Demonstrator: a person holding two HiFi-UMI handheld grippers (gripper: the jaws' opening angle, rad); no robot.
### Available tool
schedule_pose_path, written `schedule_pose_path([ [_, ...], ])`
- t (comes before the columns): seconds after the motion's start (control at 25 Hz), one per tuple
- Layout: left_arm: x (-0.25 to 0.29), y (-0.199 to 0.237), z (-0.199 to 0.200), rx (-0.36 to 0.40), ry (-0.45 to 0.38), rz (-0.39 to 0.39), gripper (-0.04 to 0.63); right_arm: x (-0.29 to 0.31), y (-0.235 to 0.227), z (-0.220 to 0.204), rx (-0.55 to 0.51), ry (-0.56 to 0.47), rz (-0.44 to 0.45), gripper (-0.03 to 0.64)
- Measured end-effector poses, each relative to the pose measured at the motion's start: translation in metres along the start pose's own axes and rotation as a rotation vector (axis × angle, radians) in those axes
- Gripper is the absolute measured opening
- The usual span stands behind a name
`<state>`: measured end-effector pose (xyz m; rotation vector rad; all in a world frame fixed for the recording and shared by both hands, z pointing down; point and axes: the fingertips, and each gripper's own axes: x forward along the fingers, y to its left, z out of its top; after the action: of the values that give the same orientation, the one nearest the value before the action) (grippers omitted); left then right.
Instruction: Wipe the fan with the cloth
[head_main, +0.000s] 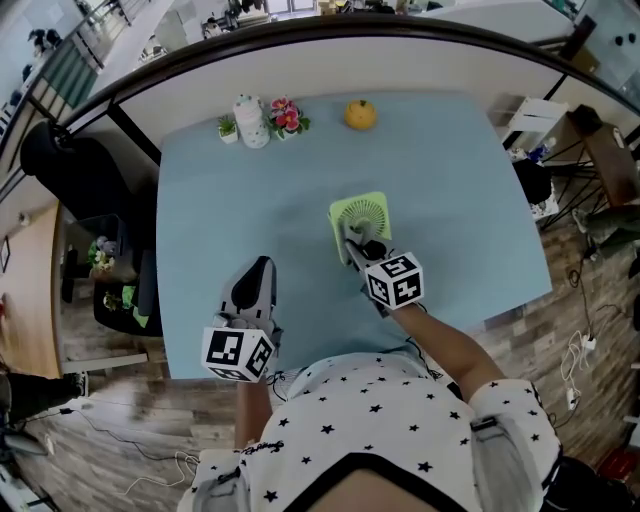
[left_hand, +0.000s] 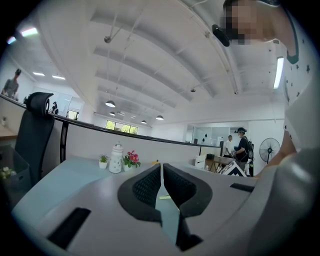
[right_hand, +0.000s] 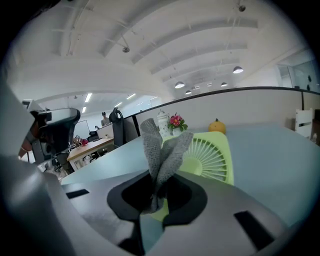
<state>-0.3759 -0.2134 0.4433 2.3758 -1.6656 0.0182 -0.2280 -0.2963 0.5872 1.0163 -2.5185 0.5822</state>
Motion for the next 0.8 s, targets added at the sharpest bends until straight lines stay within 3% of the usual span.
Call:
schedule_pose_path([
  [0.44, -0.002, 0.002, -0.003, 0.006, 0.011, 0.004, 0.040, 0.010, -0.006, -0.019, -0.037, 0.048, -0.013, 0.049],
  [0.8, 0.010, -0.010, -0.004, 0.010, 0.020, -0.034, 0.040, -0.020, -0.053, -0.024, 0.003, 0.042, -0.114, 0.049],
])
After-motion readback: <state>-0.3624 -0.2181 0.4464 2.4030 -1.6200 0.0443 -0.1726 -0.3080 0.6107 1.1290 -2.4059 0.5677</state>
